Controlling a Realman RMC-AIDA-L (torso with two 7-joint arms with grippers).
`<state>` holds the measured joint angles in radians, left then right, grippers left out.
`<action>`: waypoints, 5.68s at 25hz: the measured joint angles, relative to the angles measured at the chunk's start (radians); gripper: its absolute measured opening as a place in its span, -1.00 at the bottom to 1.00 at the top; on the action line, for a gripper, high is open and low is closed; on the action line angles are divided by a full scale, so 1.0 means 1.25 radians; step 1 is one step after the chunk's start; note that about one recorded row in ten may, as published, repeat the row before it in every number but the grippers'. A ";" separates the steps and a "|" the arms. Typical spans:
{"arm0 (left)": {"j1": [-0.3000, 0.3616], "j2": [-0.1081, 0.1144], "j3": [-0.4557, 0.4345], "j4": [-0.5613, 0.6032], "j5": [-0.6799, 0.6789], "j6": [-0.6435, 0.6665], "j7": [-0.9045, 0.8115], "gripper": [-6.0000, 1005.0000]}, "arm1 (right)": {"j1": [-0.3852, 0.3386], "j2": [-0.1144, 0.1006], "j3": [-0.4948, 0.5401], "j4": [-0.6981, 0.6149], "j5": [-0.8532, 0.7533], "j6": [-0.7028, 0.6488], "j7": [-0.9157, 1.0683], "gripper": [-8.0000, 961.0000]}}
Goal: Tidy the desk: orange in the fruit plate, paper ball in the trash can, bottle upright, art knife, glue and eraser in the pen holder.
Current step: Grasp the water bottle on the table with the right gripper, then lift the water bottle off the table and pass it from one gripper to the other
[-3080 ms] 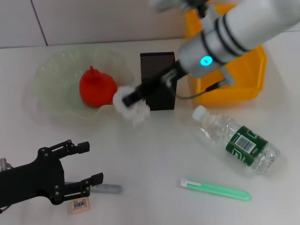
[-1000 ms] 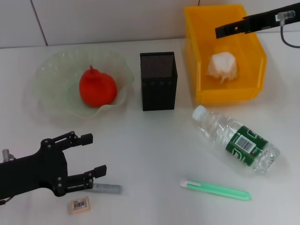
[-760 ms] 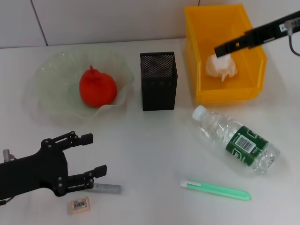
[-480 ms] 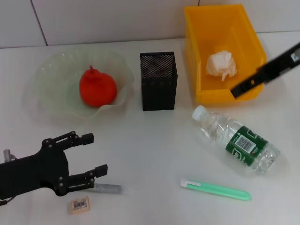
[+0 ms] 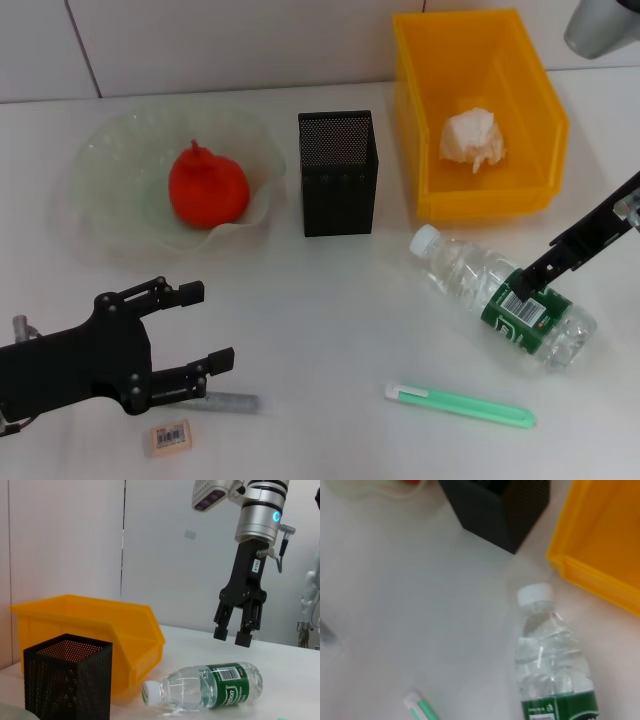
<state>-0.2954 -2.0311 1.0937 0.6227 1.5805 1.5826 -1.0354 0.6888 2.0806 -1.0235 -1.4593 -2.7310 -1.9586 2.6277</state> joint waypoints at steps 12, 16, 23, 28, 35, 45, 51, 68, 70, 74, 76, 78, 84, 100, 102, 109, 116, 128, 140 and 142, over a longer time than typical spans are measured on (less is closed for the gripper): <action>-0.002 0.003 0.000 0.000 0.002 0.000 0.000 0.62 | -0.019 0.002 -0.065 0.045 -0.032 0.071 -0.003 0.74; -0.003 0.004 0.000 0.000 0.002 0.000 0.001 0.62 | -0.017 0.002 -0.101 0.076 -0.047 0.104 -0.006 0.74; -0.005 0.006 0.000 0.000 0.002 0.000 0.001 0.62 | -0.013 0.002 -0.125 0.110 -0.047 0.147 -0.051 0.74; -0.006 0.006 0.000 0.000 0.002 0.000 0.002 0.62 | -0.006 0.000 -0.128 0.151 -0.044 0.172 -0.070 0.74; -0.008 0.006 0.000 0.000 0.002 0.000 0.002 0.62 | 0.009 0.001 -0.136 0.211 -0.042 0.203 -0.081 0.74; -0.015 0.004 -0.002 0.001 0.002 -0.003 0.002 0.62 | 0.027 0.000 -0.151 0.284 -0.043 0.235 -0.080 0.74; -0.019 0.002 -0.003 0.000 0.002 -0.007 0.002 0.62 | 0.036 0.000 -0.151 0.307 -0.044 0.245 -0.080 0.74; -0.019 0.005 -0.002 0.000 0.002 -0.008 0.005 0.62 | 0.040 0.002 -0.183 0.333 -0.045 0.268 -0.068 0.73; -0.017 0.005 -0.002 0.000 0.002 -0.008 0.006 0.62 | 0.042 0.002 -0.187 0.339 -0.045 0.270 -0.065 0.73; -0.017 0.005 -0.002 0.000 0.002 -0.008 0.007 0.62 | 0.057 0.000 -0.186 0.368 -0.045 0.270 -0.064 0.69; -0.016 0.006 -0.002 0.000 0.002 -0.008 0.007 0.62 | 0.060 -0.001 -0.186 0.378 -0.045 0.271 -0.064 0.65; -0.016 0.006 -0.002 0.000 0.002 -0.007 0.007 0.62 | 0.060 0.001 -0.187 0.377 -0.045 0.270 -0.067 0.62; -0.012 0.007 -0.002 0.005 -0.001 -0.001 0.007 0.62 | 0.043 0.002 -0.188 0.343 -0.034 0.259 -0.092 0.62; -0.009 -0.002 -0.038 0.003 -0.006 0.005 0.021 0.62 | -0.114 -0.001 -0.128 0.237 0.202 0.305 -0.298 0.60; -0.009 -0.013 -0.063 0.004 -0.006 0.011 0.021 0.62 | -0.139 0.001 -0.103 0.232 0.243 0.308 -0.342 0.59; -0.017 -0.028 -0.169 -0.073 -0.096 0.096 0.037 0.62 | -0.230 -0.001 0.036 0.297 0.551 0.308 -0.628 0.59; -0.040 -0.027 -0.175 -0.159 -0.220 0.155 -0.009 0.62 | -0.249 -0.007 0.123 0.428 0.720 0.248 -0.897 0.59; -0.143 -0.035 -0.141 -0.238 -0.224 0.194 -0.088 0.62 | -0.210 -0.004 0.142 0.519 0.792 0.127 -1.065 0.59; -0.154 -0.038 -0.118 -0.262 -0.259 0.209 -0.096 0.62 | -0.151 -0.003 0.137 0.591 0.787 0.132 -1.092 0.62; -0.158 -0.038 -0.101 -0.262 -0.265 0.224 -0.096 0.62 | -0.135 -0.002 0.125 0.611 0.785 0.144 -1.093 0.62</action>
<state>-0.4923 -2.0786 0.9680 0.2953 1.2493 1.8626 -1.1549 0.5202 2.0778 -0.8673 -0.6957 -1.7497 -1.7783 1.2608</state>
